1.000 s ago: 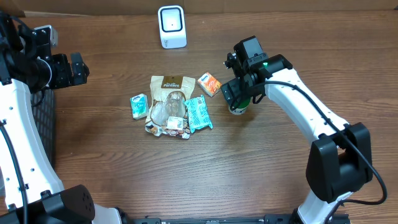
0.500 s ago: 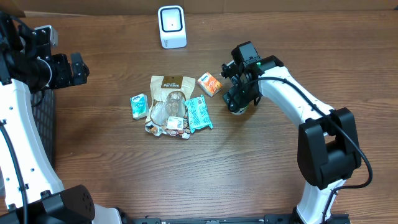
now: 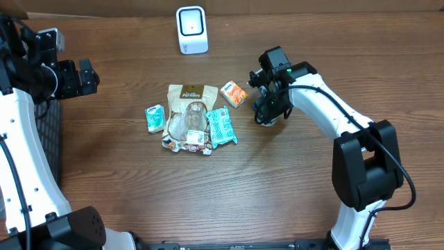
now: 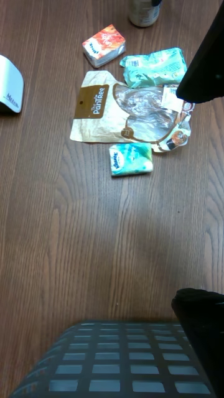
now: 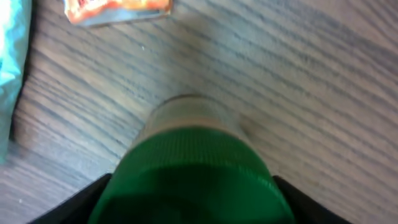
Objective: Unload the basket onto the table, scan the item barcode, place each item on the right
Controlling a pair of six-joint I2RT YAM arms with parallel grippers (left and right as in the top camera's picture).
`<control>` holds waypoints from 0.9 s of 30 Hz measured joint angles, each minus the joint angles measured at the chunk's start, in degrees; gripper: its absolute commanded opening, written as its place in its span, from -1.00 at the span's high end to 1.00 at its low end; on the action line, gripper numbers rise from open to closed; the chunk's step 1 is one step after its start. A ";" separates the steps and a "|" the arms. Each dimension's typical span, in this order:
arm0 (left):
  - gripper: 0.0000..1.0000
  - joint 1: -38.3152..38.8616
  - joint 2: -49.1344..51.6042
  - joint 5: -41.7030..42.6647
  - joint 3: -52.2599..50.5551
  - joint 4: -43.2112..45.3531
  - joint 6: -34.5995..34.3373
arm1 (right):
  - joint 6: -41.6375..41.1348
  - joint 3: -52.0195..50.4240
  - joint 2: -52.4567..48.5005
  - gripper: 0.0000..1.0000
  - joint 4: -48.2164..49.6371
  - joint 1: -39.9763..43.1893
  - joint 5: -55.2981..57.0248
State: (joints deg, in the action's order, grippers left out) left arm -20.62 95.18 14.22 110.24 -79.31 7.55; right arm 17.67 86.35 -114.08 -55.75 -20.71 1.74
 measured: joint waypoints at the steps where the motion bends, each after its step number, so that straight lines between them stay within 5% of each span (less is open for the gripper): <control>1: -0.99 0.00 0.00 0.00 0.00 0.00 0.00 | -0.17 0.28 0.00 -0.62 -0.55 0.00 -0.02; 10: -0.99 0.00 0.00 0.00 0.00 0.00 0.00 | -1.11 1.40 0.00 -0.72 -1.22 0.00 -0.02; 17: -0.99 0.00 0.00 0.00 0.00 0.00 0.00 | -1.29 1.42 0.00 -0.24 -1.22 0.00 -0.02; 27: -0.99 0.00 0.00 0.00 0.00 0.00 0.00 | -2.25 2.12 0.00 0.16 -2.45 0.00 -2.99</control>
State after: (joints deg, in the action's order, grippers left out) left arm -20.62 95.18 14.22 110.24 -79.31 7.55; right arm 15.42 88.47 -114.08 -58.19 -20.71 -1.26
